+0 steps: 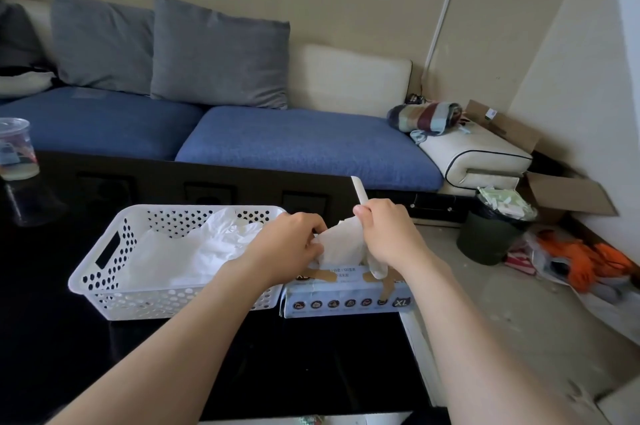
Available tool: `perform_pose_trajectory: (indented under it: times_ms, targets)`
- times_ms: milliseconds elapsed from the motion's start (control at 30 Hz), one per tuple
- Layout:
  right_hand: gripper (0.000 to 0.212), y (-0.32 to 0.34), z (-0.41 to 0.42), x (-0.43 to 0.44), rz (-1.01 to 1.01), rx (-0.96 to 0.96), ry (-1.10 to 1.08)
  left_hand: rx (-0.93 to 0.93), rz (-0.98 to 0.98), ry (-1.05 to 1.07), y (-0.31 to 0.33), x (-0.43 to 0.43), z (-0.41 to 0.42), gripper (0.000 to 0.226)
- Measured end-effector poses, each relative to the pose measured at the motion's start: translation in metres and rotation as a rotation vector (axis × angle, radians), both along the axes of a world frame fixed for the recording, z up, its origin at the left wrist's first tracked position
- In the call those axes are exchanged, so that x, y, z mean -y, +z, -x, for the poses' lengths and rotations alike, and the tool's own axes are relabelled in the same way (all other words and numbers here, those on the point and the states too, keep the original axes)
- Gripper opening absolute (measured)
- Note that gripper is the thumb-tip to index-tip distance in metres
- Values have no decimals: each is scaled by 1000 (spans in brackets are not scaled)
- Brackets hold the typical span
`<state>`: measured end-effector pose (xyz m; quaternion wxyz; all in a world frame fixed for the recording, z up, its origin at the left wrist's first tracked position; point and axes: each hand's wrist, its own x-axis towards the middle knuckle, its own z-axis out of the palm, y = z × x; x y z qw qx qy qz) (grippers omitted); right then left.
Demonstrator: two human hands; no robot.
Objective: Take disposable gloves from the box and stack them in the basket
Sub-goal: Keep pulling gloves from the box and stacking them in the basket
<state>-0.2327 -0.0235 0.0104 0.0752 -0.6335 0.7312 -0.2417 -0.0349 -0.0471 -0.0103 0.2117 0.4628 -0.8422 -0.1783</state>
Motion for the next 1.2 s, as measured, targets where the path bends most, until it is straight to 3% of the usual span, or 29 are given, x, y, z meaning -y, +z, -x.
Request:
perform_pose_trajectory:
  times_ms: [133, 233, 300, 433, 633, 767, 1000, 1100, 1200]
  targets:
    - [43, 2, 1, -4, 97, 114, 42, -1, -5, 9, -1, 0, 1, 8]
    - [24, 9, -1, -11, 58, 274, 141, -10, -14, 14, -1, 1, -1, 8]
    - [37, 12, -3, -16, -31, 254, 205, -6, -20, 11, -1, 0, -1, 11]
    - [9, 6, -3, -10, 29, 106, 195, -21, -15, 19, -2, 2, -2, 11]
    - [26, 0, 0, -6, 130, 96, 188, 18, 19, 35, -2, 0, -4, 21]
    - [27, 3, 2, -4, 234, 228, 36, 63, 44, -8, 0, -2, -4, 22]
    - [36, 8, -1, -4, 172, 477, -77, 186, 108, -25, -1, -3, -1, 31]
    - [37, 9, -2, -6, 185, 497, -85, 123, 124, -28, -2, -5, 0, 13]
    - [38, 10, -4, -7, 183, 462, -77, -15, 151, -8, -5, -4, 4, 32]
